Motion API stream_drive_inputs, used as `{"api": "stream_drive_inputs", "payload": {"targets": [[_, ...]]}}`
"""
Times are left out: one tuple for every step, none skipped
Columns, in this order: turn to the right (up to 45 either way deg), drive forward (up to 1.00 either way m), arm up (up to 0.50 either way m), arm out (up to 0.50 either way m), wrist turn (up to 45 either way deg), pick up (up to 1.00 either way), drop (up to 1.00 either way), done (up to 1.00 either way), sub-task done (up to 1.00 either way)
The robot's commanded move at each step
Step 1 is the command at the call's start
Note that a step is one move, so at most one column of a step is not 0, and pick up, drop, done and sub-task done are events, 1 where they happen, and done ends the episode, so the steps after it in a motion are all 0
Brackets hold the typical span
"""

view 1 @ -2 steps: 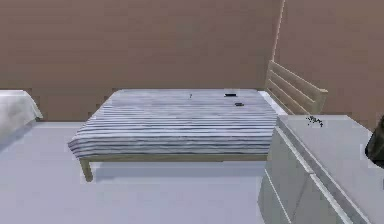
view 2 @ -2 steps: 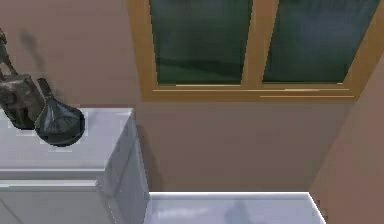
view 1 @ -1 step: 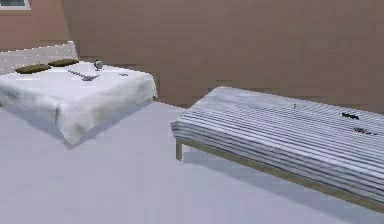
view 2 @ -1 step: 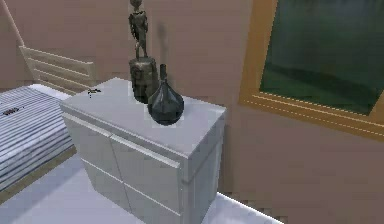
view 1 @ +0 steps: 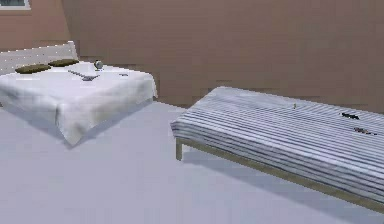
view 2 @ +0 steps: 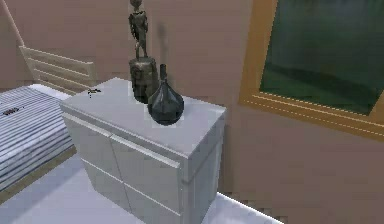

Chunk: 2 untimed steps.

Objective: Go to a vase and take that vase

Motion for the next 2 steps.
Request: {"api": "stream_drive_inputs", "payload": {"targets": [[0.0,0.0,0.38,0.0,0.0,0.0,0.0,0.0,0.0],[0.0,0.0,0.0,0.5,0.0,0.0,0.0,0.0,0.0]]}}
